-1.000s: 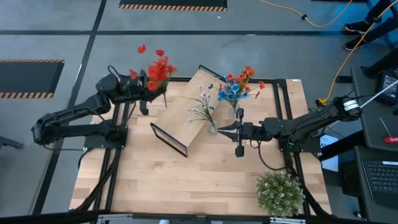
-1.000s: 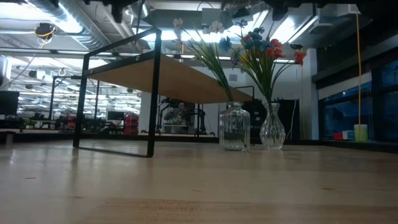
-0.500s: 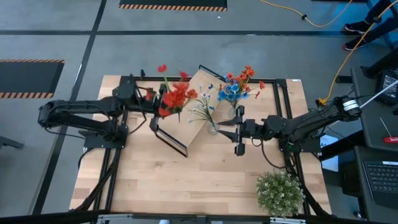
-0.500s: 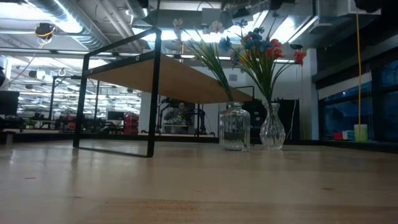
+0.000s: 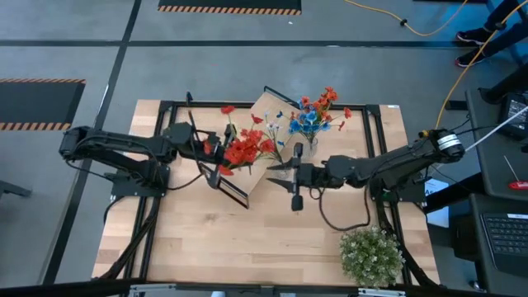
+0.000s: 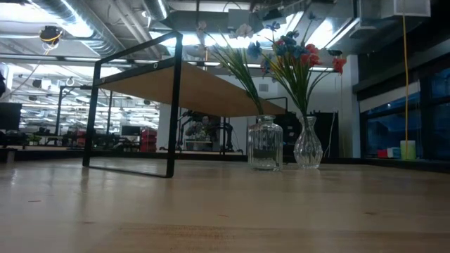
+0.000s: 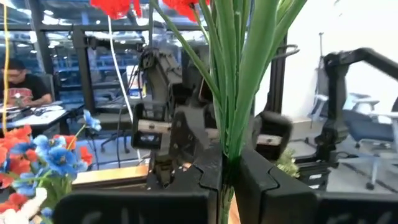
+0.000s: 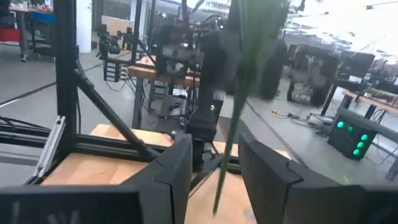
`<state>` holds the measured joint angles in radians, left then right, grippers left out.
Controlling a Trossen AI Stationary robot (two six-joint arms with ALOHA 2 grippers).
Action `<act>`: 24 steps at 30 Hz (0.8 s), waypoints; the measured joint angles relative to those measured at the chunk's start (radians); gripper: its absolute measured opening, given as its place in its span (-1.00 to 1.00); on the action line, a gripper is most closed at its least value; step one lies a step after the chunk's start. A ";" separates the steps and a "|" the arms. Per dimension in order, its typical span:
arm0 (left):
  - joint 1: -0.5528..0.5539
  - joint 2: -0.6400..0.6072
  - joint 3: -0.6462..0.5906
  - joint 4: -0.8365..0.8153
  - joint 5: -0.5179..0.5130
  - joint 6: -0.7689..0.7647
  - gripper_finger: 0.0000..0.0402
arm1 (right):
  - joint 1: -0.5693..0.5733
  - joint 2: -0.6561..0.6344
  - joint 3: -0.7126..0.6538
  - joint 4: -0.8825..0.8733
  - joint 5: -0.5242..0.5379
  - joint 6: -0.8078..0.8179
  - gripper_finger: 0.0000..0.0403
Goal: Pick and place flowers into a vace then onto a shelf
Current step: Put the red flowers into the left transparent vase
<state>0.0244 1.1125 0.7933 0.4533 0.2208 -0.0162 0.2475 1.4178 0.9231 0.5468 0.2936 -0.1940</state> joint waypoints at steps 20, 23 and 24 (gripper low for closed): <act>-0.085 0.099 0.011 0.070 -0.031 0.109 -0.92 | -0.023 0.095 0.088 0.031 -0.003 0.033 -0.34; -0.085 0.098 0.011 0.069 -0.038 0.130 -0.92 | -0.024 0.094 0.088 0.021 -0.003 0.033 -0.34; -0.084 0.096 0.011 0.066 -0.039 0.133 -0.92 | -0.024 0.094 0.088 0.017 -0.003 0.032 -0.34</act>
<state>-0.0601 1.2084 0.8047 0.5197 0.1815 0.1170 0.2236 1.5116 1.0111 0.5635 0.2909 -0.1621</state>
